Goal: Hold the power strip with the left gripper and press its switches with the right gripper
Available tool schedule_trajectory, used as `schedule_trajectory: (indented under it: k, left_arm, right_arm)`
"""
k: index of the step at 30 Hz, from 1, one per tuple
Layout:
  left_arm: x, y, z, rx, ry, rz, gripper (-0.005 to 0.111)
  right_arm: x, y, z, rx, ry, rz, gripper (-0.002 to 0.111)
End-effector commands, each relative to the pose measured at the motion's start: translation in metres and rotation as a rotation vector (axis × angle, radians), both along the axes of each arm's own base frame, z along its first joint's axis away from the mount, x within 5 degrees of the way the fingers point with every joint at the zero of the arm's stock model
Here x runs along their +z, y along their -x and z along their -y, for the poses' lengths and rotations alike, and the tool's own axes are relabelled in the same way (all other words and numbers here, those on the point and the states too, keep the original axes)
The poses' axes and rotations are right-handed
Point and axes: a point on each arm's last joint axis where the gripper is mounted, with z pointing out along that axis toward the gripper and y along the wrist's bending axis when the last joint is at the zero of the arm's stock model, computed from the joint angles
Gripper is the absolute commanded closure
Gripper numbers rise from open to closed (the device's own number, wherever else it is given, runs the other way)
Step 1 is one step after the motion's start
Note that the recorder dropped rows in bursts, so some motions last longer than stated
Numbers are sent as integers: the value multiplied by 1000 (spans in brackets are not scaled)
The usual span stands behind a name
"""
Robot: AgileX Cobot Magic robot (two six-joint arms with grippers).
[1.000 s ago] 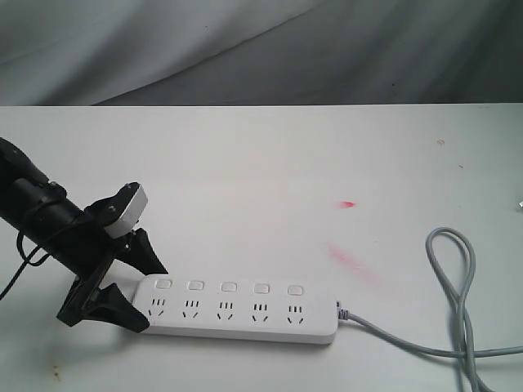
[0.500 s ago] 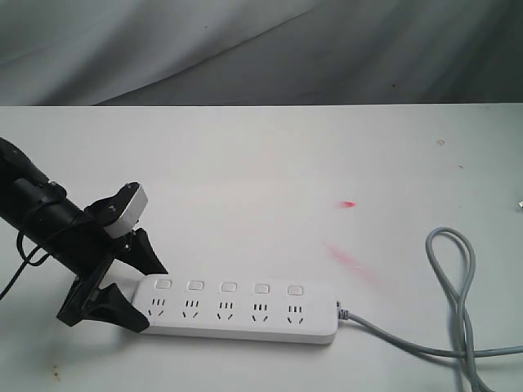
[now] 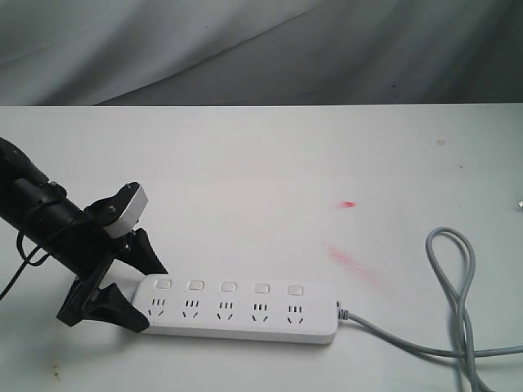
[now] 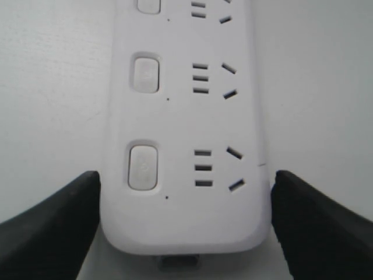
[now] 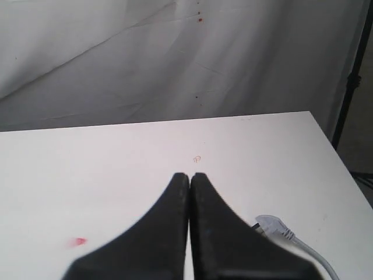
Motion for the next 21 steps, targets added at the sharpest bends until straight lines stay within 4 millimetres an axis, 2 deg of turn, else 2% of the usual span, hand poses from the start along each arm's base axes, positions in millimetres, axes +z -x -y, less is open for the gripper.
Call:
schedule_trajectory:
  k: [1, 7, 9, 11, 14, 16, 18, 20, 21]
  left_arm:
    - [-2, 2, 1, -24, -18, 6, 107]
    - [-2, 2, 1, -24, -18, 6, 107]
    - [-2, 2, 1, -24, -18, 6, 107]
    - [-2, 2, 1, -24, -18, 6, 107]
    - [-2, 2, 1, -24, -18, 6, 107]
    - [-2, 2, 1, -24, -18, 6, 107]
    - [-2, 2, 1, -24, -18, 6, 107]
    - [-2, 2, 1, -24, -18, 6, 107]
    - [-2, 2, 1, -24, -18, 6, 107]
  right_arm:
    - [4, 0, 1, -3, 17, 20, 108]
    - [5, 4, 0, -17, -28, 26, 108]
    - [1, 18, -1, -25, -48, 55, 108]
    - [-14, 36, -3, -26, -46, 81, 108]
    - [-63, 63, -5, -33, -55, 113, 108]
    - [-97, 73, -6, -47, -78, 149, 108]
    - [-123, 81, -6, -60, -89, 203, 108]
    - [-137, 87, -6, -62, -85, 240, 108]
    - [-137, 89, -7, -59, -85, 246, 108]
